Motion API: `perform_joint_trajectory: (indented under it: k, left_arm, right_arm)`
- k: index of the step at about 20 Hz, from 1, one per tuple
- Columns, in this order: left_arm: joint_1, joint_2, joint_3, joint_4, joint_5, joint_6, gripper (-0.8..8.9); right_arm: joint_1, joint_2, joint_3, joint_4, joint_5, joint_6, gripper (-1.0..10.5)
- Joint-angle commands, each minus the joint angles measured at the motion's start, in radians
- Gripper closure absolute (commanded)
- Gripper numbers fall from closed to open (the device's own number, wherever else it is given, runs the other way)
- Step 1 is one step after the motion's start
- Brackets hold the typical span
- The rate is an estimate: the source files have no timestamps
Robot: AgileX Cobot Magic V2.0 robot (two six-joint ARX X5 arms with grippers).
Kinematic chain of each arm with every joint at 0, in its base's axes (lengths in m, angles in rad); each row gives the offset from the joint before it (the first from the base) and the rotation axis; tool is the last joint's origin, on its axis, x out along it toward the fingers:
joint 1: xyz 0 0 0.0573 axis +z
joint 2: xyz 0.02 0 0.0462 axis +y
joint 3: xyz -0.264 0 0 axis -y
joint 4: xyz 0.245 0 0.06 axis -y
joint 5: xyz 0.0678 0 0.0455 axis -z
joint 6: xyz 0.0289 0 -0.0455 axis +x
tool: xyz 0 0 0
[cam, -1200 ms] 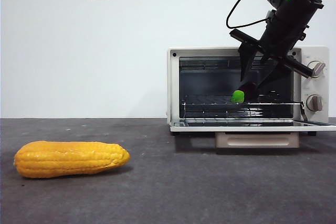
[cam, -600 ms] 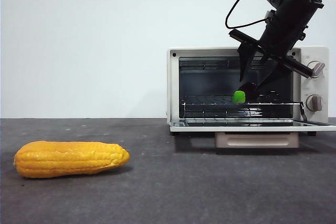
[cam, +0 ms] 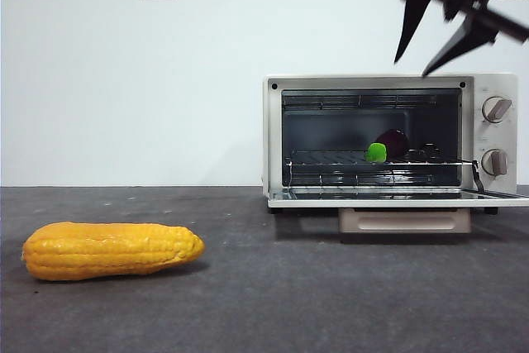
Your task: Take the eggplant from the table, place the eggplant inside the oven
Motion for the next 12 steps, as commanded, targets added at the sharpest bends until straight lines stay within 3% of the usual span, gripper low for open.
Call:
perform_joint_trajectory:
  k: [1,5,12]
  left_arm:
    - [-0.003,0.0,-0.003,0.002,0.001,-0.003,8.19]
    - [-0.003,0.005,-0.003,0.024,0.001,-0.003,8.19]
    - [-0.003,0.043,-0.003,0.031,0.002,-0.004,8.19]
  right_arm:
    - [0.002,-0.076,-0.001,-0.089,-0.042,-0.151,7.5]
    - [0.002,-0.229,-0.001,-0.306,-0.093,-0.291,7.5]
    - [0.036,-0.487,-0.001,-0.41,-0.108,-0.311,7.5]
